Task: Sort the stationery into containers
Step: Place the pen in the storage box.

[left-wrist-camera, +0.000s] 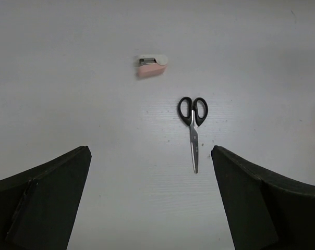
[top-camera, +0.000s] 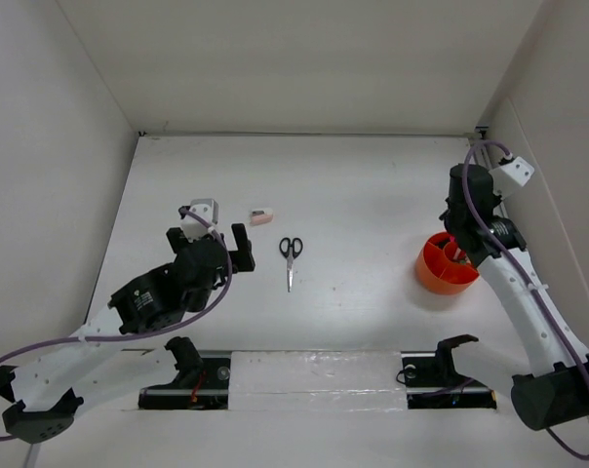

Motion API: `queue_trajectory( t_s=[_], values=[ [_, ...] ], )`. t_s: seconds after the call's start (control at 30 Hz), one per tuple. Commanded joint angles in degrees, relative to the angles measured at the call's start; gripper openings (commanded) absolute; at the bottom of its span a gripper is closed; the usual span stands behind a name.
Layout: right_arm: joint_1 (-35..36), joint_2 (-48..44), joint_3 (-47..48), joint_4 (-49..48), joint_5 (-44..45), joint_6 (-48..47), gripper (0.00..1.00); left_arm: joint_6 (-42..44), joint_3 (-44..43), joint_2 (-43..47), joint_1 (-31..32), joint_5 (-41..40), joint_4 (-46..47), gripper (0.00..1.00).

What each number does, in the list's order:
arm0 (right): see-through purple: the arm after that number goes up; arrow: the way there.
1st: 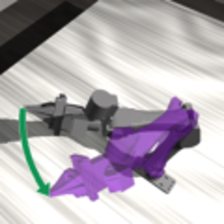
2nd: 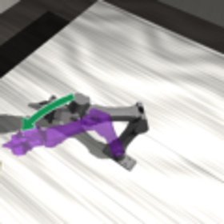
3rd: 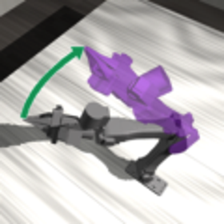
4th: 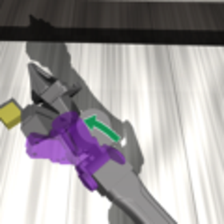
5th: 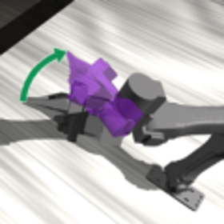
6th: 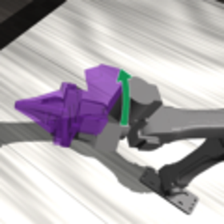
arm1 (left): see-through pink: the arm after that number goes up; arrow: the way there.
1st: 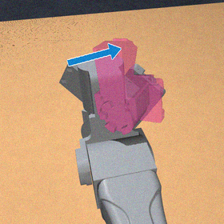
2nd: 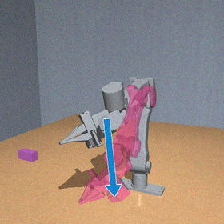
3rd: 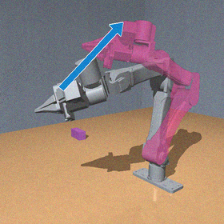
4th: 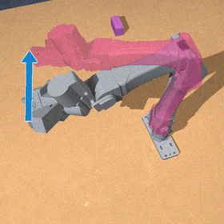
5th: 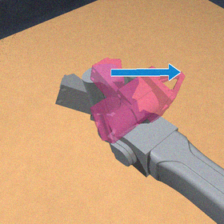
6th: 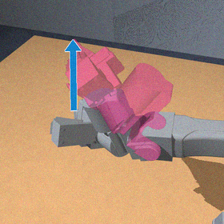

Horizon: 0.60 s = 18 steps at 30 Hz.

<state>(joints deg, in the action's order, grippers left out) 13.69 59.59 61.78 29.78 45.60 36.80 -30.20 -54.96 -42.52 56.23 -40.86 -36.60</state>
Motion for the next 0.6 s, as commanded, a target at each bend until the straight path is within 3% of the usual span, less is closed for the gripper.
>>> queue_trajectory(
  t_s=[0.0, 0.57],
  values=[
    [-2.26, 2.28, 0.01, 0.89, 4.58, -1.11, 0.00, -3.02, 1.08, 0.60, 0.02, -2.53, 1.19, 1.00],
    [-2.88, 8.16, -8.78, -2.27, 4.40, 3.10, 0.00, -0.65, 1.70, -1.60, 0.02, 2.19, 3.20, 1.00]
  ],
)
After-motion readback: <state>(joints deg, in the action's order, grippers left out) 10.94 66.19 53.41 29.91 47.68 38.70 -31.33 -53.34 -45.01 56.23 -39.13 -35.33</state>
